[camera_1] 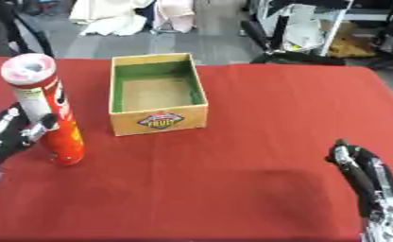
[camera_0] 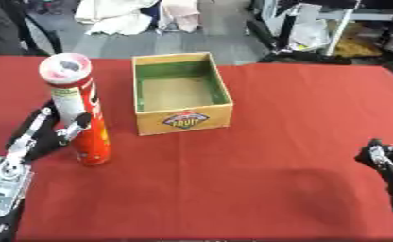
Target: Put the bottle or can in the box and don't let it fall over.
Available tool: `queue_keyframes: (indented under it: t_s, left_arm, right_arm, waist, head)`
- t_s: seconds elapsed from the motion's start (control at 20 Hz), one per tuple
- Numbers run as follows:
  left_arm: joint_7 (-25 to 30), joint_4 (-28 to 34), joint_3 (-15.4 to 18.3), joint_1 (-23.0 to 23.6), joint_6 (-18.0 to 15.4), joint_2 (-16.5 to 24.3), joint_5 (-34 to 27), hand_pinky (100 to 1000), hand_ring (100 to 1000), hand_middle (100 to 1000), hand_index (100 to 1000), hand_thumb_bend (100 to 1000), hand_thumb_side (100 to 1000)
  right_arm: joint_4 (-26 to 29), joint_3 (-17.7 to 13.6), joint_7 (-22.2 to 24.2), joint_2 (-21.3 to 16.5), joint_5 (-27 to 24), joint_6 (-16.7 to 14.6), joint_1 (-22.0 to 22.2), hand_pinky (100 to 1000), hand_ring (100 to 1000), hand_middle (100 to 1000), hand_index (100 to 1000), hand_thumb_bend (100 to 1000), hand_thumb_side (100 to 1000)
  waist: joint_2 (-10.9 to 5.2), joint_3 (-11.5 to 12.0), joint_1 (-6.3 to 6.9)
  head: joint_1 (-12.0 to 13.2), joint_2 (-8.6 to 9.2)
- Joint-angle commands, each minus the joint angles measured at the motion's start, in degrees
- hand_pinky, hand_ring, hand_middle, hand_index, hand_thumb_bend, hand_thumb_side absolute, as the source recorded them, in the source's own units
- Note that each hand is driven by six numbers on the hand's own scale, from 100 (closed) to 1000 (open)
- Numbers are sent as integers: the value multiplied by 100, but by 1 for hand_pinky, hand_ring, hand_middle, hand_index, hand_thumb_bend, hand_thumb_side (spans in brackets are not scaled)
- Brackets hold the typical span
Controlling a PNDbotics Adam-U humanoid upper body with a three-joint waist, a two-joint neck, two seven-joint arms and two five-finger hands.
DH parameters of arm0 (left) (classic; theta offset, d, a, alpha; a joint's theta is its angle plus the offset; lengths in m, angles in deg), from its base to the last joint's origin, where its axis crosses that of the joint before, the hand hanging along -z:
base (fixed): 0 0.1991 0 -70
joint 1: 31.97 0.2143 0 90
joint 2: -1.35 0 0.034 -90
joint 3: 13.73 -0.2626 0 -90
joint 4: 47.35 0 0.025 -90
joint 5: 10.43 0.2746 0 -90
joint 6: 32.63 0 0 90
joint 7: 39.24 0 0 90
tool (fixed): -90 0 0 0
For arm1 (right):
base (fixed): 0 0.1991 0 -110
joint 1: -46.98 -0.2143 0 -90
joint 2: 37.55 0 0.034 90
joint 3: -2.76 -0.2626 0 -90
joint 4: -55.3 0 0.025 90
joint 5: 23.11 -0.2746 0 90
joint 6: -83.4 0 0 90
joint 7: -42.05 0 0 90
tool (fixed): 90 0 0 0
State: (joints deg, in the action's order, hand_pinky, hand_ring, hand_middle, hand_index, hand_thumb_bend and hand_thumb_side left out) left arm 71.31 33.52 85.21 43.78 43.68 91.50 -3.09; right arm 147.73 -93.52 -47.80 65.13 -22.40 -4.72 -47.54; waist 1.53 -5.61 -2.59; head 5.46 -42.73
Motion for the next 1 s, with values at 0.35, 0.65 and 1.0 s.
queue_keyframes:
  t_s: [0.35,0.65,1.0]
  left_arm:
    - [107,42,49,-15,20,149,20,1000,1000,897,837,100,300]
    - [-38,22,64,8,119,137,18,1000,992,875,711,100,231]
    - [-368,14,77,25,306,133,7,1000,976,844,540,100,170]
  right_arm:
    - [39,-2,13,-114,5,-8,-59,807,623,519,553,100,522]
    - [36,-2,14,-117,4,-10,-60,807,623,519,552,100,521]
    - [31,-1,15,-127,3,-15,-64,807,623,519,552,100,519]
  waist:
    - [-44,-10,12]
    - [-44,0,10]
    - [-46,22,6]
  head:
    - [-10,18]
    - [-16,23]
    - [-26,30]
